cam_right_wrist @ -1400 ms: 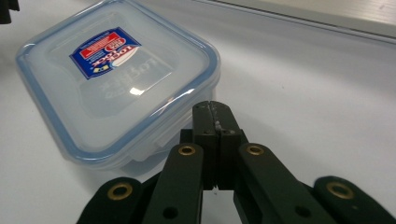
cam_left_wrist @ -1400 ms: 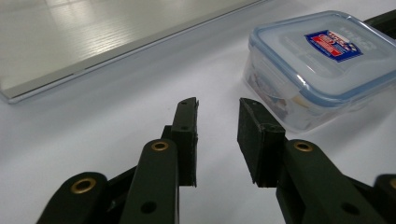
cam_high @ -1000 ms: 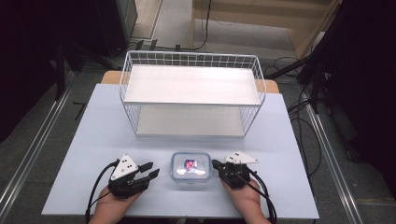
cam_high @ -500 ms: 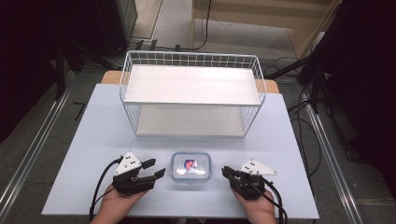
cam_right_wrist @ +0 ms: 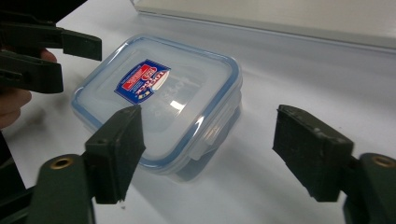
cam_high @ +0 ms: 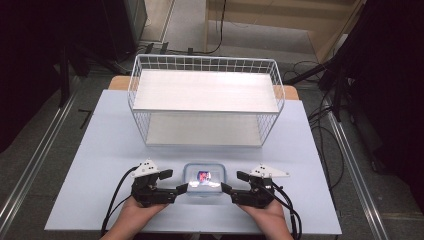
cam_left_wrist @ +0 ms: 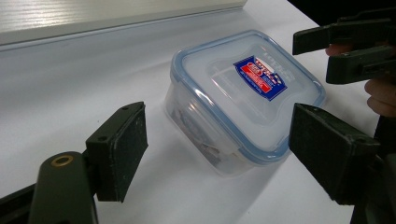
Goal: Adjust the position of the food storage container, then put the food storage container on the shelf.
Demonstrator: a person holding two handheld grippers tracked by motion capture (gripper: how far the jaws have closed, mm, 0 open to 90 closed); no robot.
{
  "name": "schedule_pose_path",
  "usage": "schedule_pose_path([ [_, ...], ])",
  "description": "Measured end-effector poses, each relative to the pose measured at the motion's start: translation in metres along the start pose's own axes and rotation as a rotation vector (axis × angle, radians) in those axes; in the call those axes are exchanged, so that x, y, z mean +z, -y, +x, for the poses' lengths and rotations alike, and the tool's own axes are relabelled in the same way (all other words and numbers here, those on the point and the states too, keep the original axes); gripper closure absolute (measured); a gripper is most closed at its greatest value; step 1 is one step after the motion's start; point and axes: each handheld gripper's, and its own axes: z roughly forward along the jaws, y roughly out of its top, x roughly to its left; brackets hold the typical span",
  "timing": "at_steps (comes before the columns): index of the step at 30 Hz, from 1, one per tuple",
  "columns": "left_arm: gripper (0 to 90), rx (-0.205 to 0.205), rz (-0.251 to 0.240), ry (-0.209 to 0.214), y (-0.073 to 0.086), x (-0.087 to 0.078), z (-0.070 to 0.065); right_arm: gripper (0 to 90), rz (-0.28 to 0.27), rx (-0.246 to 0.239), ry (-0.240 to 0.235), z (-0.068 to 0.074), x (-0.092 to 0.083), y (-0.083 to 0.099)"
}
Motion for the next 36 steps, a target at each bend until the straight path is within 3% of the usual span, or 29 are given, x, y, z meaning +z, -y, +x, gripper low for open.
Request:
schedule_pose_path([
  [7,18.7,-0.031,0.020,0.021,0.002,0.007,0.004,23.2,-0.020,0.046,-0.019,-0.006,0.004,-0.004],
  [8,18.6,-0.050,0.020,0.030,0.002,0.008,0.006,23.0,-0.020,0.066,-0.024,-0.008,0.008,-0.005],
  [11,18.9,-0.051,0.024,0.032,0.001,0.011,0.006,22.6,-0.008,0.092,-0.040,-0.010,0.016,-0.005],
  [15,19.1,-0.036,0.027,0.026,0.003,0.011,0.006,22.0,-0.007,0.091,-0.041,-0.010,0.016,-0.006],
  [19,19.1,-0.056,0.014,0.041,0.001,0.008,0.007,22.0,-0.015,0.095,-0.042,-0.010,0.016,-0.006],
  [24,19.6,-0.061,0.039,0.045,0.002,0.016,0.007,21.2,0.032,0.082,-0.058,-0.007,0.022,-0.002],
  [25,19.8,-0.090,0.046,0.072,0.003,0.020,0.009,21.7,0.035,0.089,-0.068,-0.008,0.022,-0.001],
  [26,20.3,-0.090,0.046,0.072,0.003,0.020,0.009,22.0,0.038,0.100,-0.077,-0.008,0.022,-0.001],
  [27,21.2,-0.124,0.047,0.104,0.004,0.023,0.010,22.0,0.042,0.107,-0.086,-0.009,0.022,0.000],
  [28,21.4,-0.124,0.047,0.104,0.004,0.023,0.010,22.0,0.042,0.107,-0.086,-0.009,0.022,0.000],
  [29,22.2,-0.140,0.054,0.133,0.004,0.025,0.011,23.2,0.047,0.121,-0.104,-0.010,0.023,0.000],
  [36,30.7,-0.152,0.058,0.159,0.004,0.023,0.011,31.8,0.052,0.132,-0.158,-0.009,0.025,0.002],
])
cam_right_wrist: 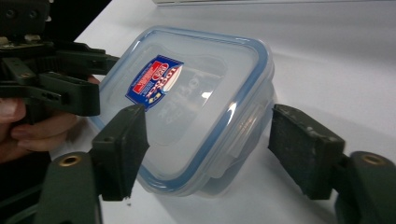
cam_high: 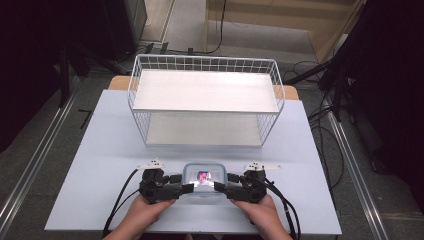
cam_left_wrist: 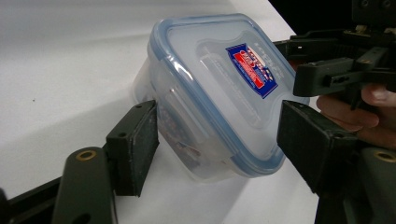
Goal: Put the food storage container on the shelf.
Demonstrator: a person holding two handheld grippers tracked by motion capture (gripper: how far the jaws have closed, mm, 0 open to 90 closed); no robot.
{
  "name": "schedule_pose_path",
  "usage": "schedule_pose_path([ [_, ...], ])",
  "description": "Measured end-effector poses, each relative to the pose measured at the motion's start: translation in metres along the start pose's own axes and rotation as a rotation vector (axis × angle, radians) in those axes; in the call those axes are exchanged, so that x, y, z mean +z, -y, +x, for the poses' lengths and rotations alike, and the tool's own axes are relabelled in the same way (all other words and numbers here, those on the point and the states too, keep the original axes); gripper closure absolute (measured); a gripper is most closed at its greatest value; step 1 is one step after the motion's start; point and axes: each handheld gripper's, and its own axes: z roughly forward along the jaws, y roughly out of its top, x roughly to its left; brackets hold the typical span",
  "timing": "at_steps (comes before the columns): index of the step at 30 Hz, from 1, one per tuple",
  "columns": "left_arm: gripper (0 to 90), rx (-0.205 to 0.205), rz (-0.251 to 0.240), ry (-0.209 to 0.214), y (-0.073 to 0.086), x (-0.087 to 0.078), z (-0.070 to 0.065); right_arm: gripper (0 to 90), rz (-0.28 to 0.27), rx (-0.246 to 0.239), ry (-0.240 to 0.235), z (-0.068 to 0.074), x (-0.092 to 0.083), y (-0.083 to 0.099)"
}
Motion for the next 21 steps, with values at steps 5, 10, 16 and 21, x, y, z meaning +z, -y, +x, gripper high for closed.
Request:
schedule_pose_path([
  [5,33.5,-0.011,-0.002,0.009,0.0016,-0.0017,0.0005,32.9,0.002,0.021,-0.020,-0.0024,0.0017,-0.0002],
  [10,35.4,-0.009,-0.004,0.014,0.0014,-0.0026,0.0008,33.8,0.000,0.037,-0.030,-0.0039,0.0010,0.0004],
  [16,37.2,-0.008,-0.002,0.016,0.0013,-0.0036,0.0010,33.7,0.002,0.078,-0.053,-0.0073,0.0018,0.0018],
  [21,38.9,-0.014,-0.005,0.025,0.0013,-0.0034,0.0012,33.7,0.011,0.111,-0.074,-0.0101,0.0015,0.0031],
])
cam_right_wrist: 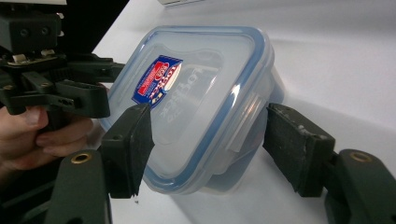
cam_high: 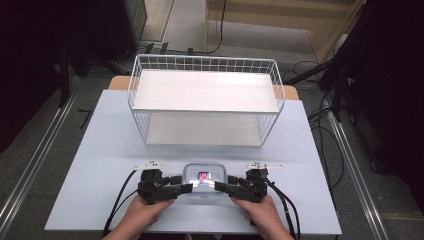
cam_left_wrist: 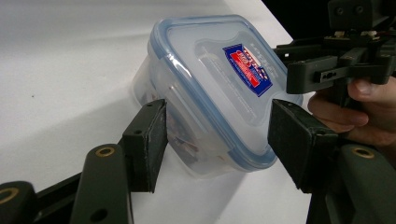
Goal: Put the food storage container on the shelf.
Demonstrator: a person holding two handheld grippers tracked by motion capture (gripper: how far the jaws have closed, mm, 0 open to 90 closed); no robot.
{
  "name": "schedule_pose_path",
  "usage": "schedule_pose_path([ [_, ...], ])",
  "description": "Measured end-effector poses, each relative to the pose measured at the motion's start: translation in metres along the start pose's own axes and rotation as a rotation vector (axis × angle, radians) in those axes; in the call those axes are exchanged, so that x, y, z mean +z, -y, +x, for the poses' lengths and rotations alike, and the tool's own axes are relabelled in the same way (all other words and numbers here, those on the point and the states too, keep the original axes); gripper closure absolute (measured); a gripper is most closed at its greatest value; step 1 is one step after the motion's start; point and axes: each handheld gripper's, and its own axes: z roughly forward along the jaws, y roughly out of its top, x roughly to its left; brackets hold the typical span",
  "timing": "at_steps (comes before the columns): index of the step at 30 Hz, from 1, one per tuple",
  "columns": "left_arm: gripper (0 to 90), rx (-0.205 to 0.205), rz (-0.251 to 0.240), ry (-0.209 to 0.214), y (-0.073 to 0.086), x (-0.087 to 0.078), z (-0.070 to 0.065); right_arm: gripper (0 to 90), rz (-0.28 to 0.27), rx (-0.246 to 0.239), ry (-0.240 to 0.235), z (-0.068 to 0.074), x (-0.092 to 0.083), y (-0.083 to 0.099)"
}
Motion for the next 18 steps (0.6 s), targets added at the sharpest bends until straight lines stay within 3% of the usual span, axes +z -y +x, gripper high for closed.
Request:
schedule_pose_path([
  [5,40.3,-0.002,0.003,0.002,0.000,0.000,0.000,33.8,0.001,0.001,-0.006,0.000,0.000,0.000],
  [9,47.0,0.015,-0.004,-0.001,0.000,-0.003,-0.002,40.9,-0.010,0.014,-0.008,0.000,-0.005,-0.001],
  [18,53.8,0.026,0.006,0.004,0.000,-0.006,-0.004,47.0,-0.032,0.011,-0.013,0.001,-0.011,0.003],
])
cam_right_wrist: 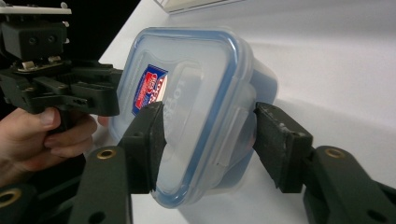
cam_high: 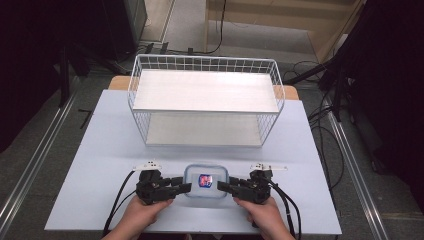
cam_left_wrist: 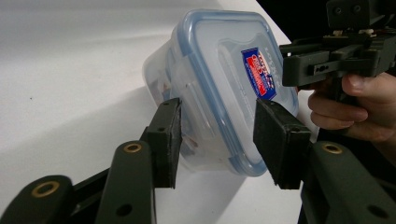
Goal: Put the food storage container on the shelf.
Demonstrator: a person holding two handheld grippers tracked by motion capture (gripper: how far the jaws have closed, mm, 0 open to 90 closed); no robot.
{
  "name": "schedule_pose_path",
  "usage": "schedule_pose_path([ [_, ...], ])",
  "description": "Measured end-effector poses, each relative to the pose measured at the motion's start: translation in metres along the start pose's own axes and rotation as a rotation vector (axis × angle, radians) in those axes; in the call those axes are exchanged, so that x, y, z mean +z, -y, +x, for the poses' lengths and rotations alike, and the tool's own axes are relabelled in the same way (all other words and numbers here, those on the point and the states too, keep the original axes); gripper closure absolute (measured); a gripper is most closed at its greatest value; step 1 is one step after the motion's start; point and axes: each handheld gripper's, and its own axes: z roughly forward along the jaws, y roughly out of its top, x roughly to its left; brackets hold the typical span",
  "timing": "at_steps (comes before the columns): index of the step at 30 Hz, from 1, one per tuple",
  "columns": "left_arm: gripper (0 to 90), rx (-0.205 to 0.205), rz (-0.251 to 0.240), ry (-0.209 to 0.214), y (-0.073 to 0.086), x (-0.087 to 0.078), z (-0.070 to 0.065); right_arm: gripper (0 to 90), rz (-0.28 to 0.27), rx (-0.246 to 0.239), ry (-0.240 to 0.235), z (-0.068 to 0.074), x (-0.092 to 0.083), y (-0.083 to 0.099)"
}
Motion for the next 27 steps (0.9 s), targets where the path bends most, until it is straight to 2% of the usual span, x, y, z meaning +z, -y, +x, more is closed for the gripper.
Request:
schedule_pose_path([
  [6,59.6,-0.001,-0.002,-0.002,0.000,-0.002,-0.002,50.8,-0.014,-0.001,0.003,0.003,-0.006,0.005],
  [12,59.8,0.019,0.003,-0.009,-0.001,-0.002,-0.003,51.4,-0.024,-0.004,0.006,0.005,-0.007,0.007],
  [16,53.5,0.019,0.004,-0.017,-0.001,0.002,-0.004,51.5,-0.027,0.000,0.003,0.004,-0.007,0.006],
  [23,54.5,-0.006,0.011,-0.014,-0.003,0.001,-0.003,51.8,-0.024,-0.003,-0.001,0.003,-0.007,0.006],
  [25,49.5,-0.019,0.022,-0.010,-0.003,0.002,-0.002,51.9,-0.024,-0.004,-0.002,0.003,-0.007,0.006],
  [26,45.5,-0.037,0.048,0.008,-0.001,0.007,0.000,52.5,-0.022,-0.010,-0.002,0.004,-0.008,0.007],
  [27,42.7,-0.043,0.057,0.008,0.000,0.011,0.000,53.1,-0.015,-0.011,-0.007,0.005,-0.008,0.007],
])
